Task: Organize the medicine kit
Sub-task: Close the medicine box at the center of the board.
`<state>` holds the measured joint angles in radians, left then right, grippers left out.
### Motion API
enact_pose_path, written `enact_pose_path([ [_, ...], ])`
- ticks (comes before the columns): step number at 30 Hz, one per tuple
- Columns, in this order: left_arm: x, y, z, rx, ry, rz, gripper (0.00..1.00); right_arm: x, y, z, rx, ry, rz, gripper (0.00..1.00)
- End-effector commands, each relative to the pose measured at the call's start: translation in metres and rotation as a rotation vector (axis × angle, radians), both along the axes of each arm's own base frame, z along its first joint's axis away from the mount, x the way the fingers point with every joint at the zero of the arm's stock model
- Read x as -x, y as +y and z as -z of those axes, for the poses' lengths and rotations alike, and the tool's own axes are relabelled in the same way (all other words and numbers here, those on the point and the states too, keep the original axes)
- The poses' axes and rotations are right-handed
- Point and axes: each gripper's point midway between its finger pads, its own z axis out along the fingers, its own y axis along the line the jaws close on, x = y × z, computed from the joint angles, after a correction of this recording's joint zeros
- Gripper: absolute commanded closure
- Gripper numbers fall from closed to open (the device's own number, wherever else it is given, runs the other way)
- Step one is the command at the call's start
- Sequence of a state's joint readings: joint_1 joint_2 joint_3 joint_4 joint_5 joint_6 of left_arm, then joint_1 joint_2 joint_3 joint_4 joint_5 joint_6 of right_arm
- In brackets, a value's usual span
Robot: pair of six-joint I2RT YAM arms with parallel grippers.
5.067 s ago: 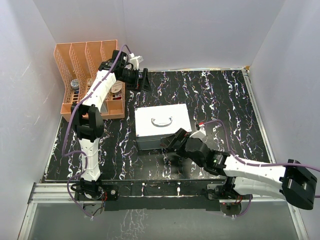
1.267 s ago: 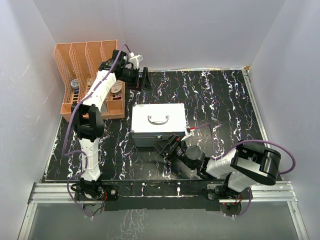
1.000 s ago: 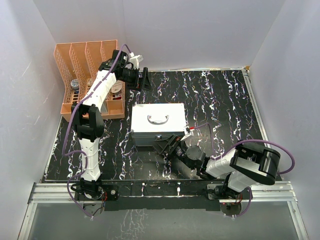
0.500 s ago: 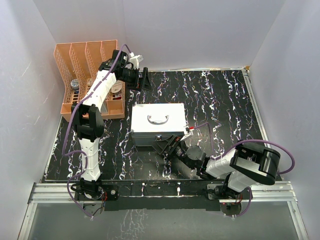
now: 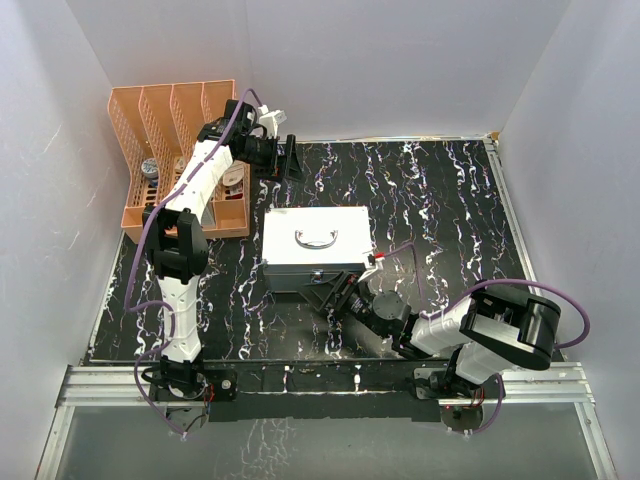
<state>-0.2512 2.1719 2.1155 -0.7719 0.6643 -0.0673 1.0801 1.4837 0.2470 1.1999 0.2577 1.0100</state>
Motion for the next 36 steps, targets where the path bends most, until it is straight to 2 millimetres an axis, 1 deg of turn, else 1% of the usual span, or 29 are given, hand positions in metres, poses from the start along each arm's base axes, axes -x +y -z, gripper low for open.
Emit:
enact_pose_path([
  [1,0.003,-0.003,-0.011,0.013,-0.005,0.012,0.03,0.001,0.009,-0.033,-0.065,-0.08,-0.023,0.02],
  [10,0.004,-0.003,-0.011,0.013,-0.001,0.015,0.03,0.0,0.007,-0.034,-0.067,-0.081,-0.012,0.02],
  [18,0.005,-0.002,-0.01,0.009,-0.001,0.015,0.03,-0.003,0.003,-0.041,-0.084,-0.096,0.014,0.02],
  [25,0.006,-0.002,-0.009,0.008,0.003,0.015,0.03,-0.005,0.0,-0.04,-0.085,-0.093,0.029,0.02],
  [32,0.01,-0.001,-0.009,0.006,0.008,0.016,0.03,-0.01,-0.006,-0.041,-0.089,-0.09,0.066,0.02],
  [36,0.013,0.0,-0.009,0.006,0.009,0.019,0.03,-0.01,-0.006,-0.042,-0.091,-0.093,0.069,0.02],
])
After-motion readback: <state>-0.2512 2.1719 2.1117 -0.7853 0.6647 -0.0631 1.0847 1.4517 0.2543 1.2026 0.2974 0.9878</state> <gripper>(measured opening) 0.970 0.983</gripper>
